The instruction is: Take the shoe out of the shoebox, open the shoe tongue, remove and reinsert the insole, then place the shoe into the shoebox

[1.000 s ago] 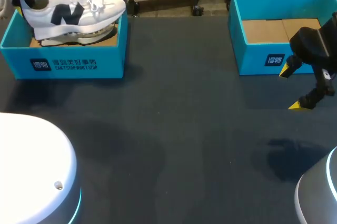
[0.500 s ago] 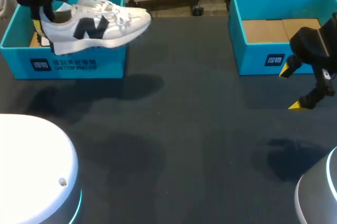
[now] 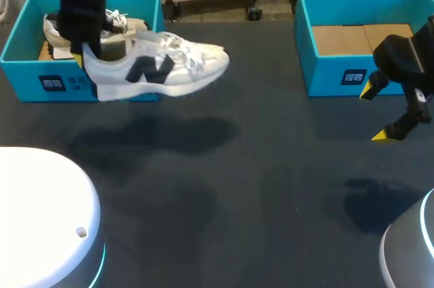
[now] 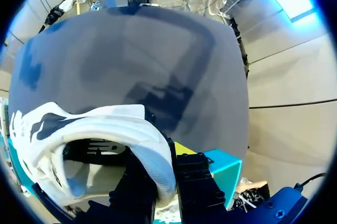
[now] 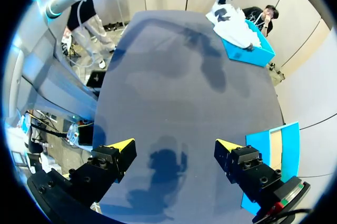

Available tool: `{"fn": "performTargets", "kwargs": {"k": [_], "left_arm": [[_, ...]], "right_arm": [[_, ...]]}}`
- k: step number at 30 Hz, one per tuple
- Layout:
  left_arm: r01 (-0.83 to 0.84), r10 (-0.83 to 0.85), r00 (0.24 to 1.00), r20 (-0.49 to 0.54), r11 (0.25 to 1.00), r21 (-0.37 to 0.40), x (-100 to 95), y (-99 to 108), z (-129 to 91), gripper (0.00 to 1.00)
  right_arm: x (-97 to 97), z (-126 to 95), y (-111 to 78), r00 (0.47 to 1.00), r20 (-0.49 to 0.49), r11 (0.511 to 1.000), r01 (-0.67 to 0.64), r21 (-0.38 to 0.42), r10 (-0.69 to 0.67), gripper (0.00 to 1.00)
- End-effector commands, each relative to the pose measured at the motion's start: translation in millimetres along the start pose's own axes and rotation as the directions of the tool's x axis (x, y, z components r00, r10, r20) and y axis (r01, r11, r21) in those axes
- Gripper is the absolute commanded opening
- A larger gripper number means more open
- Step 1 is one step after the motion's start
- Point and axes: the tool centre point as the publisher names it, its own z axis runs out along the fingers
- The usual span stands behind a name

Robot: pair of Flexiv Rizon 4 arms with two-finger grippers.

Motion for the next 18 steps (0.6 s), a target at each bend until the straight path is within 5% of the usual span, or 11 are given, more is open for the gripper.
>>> {"fn": "performTargets", "kwargs": {"k": [1,18], "left_arm": [[-0.014,0.013,1.000,-0.020,0.997,-0.080,-13.3,-20,-1,0.00],[-0.061,0.060,0.998,-0.032,0.996,-0.058,-81.1,-83,18,0.00]], "right_arm": [[-2.5,1,1.2,1.000,-0.005,1.000,0.000,0.003,0.000,1.00],[-2.5,1,1.2,1.000,-0.005,1.000,0.000,0.003,0.000,1.00]]}}
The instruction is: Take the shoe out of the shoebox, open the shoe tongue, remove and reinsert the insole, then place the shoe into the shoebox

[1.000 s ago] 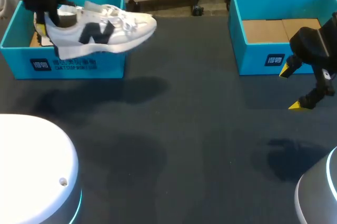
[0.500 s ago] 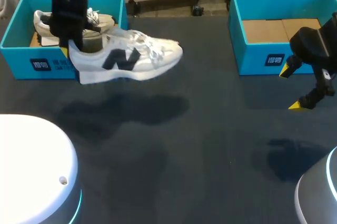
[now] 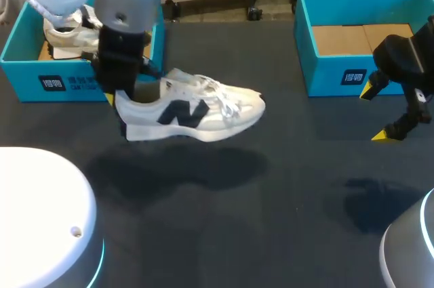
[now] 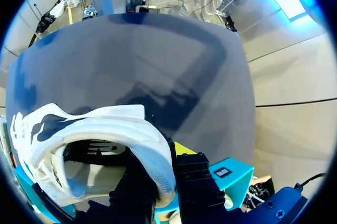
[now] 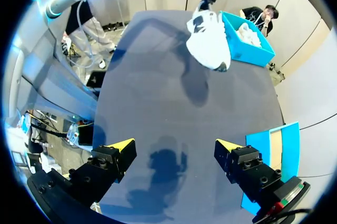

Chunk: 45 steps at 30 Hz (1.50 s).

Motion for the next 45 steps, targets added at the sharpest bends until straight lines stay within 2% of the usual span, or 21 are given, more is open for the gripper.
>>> {"fn": "performTargets", "kwargs": {"k": [1,8,13,14,20,29,34,45], "left_arm": [[-0.004,0.004,1.000,-0.002,1.000,-0.031,-10.7,-9,5,0.00],[-0.040,0.040,0.999,-0.009,0.999,-0.024,-30.4,-18,12,0.00],[-0.060,0.060,0.998,0.008,0.997,-0.041,-47.4,-20,27,0.00],[-0.088,0.089,0.996,0.015,0.994,-0.071,-53.6,-20,32,0.00],[-0.122,0.123,0.992,0.007,0.988,-0.094,-68.8,-19,52,0.00],[-0.211,0.210,0.978,-0.022,0.969,-0.126,-86.8,-11,82,0.00],[-0.273,0.266,0.962,-0.062,0.943,-0.190,-98.0,-8,95,0.00],[-0.343,0.336,0.939,-0.072,0.924,-0.166,-119.7,9,122,0.00]], "right_arm": [[-2.5,1,1.1,1.000,-0.005,1.000,0.000,0.003,0.000,1.00],[-2.5,1,1.1,1.000,-0.005,1.000,0.000,0.003,0.000,1.00],[-2.5,1,1.1,1.000,-0.005,1.000,0.000,0.003,0.000,1.00],[-2.5,1,1.1,1.000,-0.005,1.000,0.000,0.003,0.000,1.00],[-2.5,1,1.1,1.000,-0.005,1.000,0.000,0.003,0.000,1.00],[-2.5,1,1.1,1.000,-0.005,1.000,0.000,0.003,0.000,1.00],[-2.5,1,1.1,1.000,-0.005,1.000,0.000,0.003,0.000,1.00],[-2.5,1,1.1,1.000,-0.005,1.000,0.000,0.003,0.000,1.00]]}}
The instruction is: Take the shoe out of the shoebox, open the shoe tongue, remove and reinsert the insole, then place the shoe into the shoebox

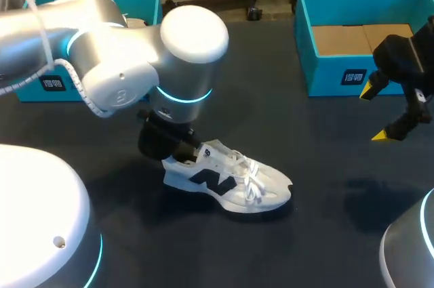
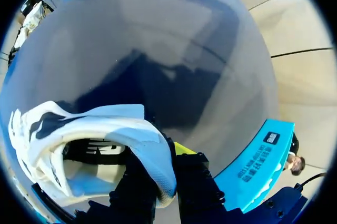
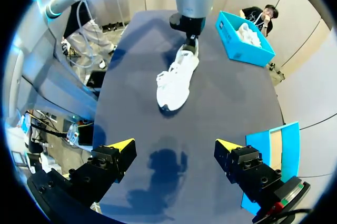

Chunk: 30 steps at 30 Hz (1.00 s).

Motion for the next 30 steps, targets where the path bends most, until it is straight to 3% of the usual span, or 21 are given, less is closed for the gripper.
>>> {"fn": "performTargets", "kwargs": {"k": [1,12,13,16,17,20,22,24,30], "left_arm": [[-0.016,0.016,1.000,-0.004,1.000,0.016,-8.4,11,13,0.00],[-0.030,0.031,0.999,-0.015,0.999,0.021,-16.2,15,35,0.00],[-0.031,0.031,0.999,-0.013,0.999,0.026,-16.2,15,36,0.11],[-0.031,0.032,0.999,-0.014,0.999,0.028,-15.8,14,37,0.21],[-0.031,0.032,0.999,-0.013,0.999,0.027,-15.2,13,35,0.35],[-0.025,0.025,1.000,-0.005,0.999,0.024,-12.9,11,29,0.55],[-0.020,0.020,1.000,0.007,1.000,0.021,-10.7,8,22,0.80],[-0.014,0.014,1.000,0.014,1.000,0.018,-9.4,7,18,0.98],[0.049,-0.051,0.997,0.058,0.998,0.030,-4.0,5,0,1.00]], "right_arm": [[-2.5,1,1.2,1.000,-0.005,1.000,0.000,0.003,0.000,1.00],[-2.5,1,1.2,1.000,-0.005,1.000,0.000,0.003,0.000,1.00],[-2.5,1,1.2,1.000,-0.005,1.000,0.000,0.003,0.000,1.00],[-2.5,1,1.2,1.000,-0.005,1.000,0.000,0.003,0.000,1.00],[-2.5,1,1.2,1.000,-0.005,1.000,0.000,0.003,0.000,1.00],[-2.5,1,1.2,1.000,-0.005,1.000,0.000,0.003,0.000,1.00],[-2.5,1,1.2,1.000,-0.005,1.000,0.000,0.003,0.000,1.00],[-2.5,1,1.2,1.000,-0.005,1.000,0.000,0.003,0.000,1.00],[-2.5,1,1.2,1.000,-0.005,1.000,0.000,0.003,0.000,1.00]]}}
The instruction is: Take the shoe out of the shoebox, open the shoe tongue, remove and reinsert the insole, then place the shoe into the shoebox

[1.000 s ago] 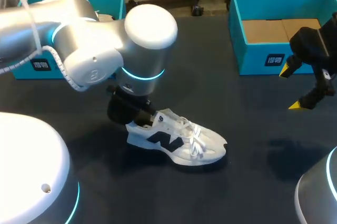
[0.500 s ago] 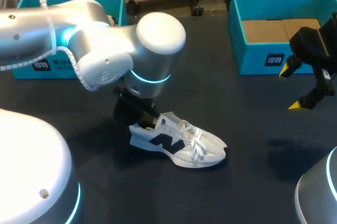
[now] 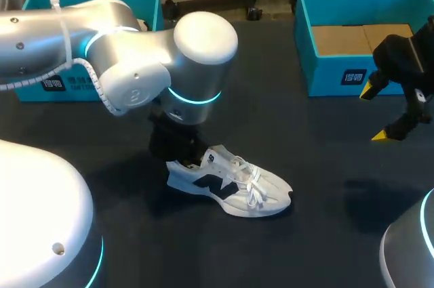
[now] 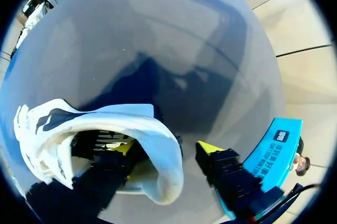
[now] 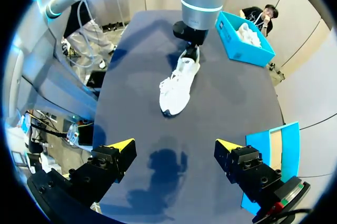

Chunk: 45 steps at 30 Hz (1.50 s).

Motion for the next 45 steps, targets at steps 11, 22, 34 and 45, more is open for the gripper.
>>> {"fn": "performTargets", "kwargs": {"k": [11,22,34,45], "left_arm": [[0.155,-0.158,0.972,0.174,0.987,0.029,16.6,-13,-53,1.00],[0.387,-0.394,0.882,0.257,0.919,0.081,23.2,-34,-68,1.00],[0.558,-0.579,0.758,0.301,0.814,0.161,47.1,-49,-69,1.00],[0.558,-0.579,0.758,0.301,0.814,0.161,47.1,-49,-69,1.00]], "right_arm": [[-2.5,1,1.2,1.000,-0.005,1.000,0.000,0.003,0.000,1.00],[-2.5,1,1.2,1.000,-0.005,1.000,0.000,0.003,0.000,1.00],[-2.5,1,1.2,1.000,-0.005,1.000,0.000,0.003,0.000,1.00],[-2.5,1,1.2,1.000,-0.005,1.000,0.000,0.003,0.000,1.00]]}}
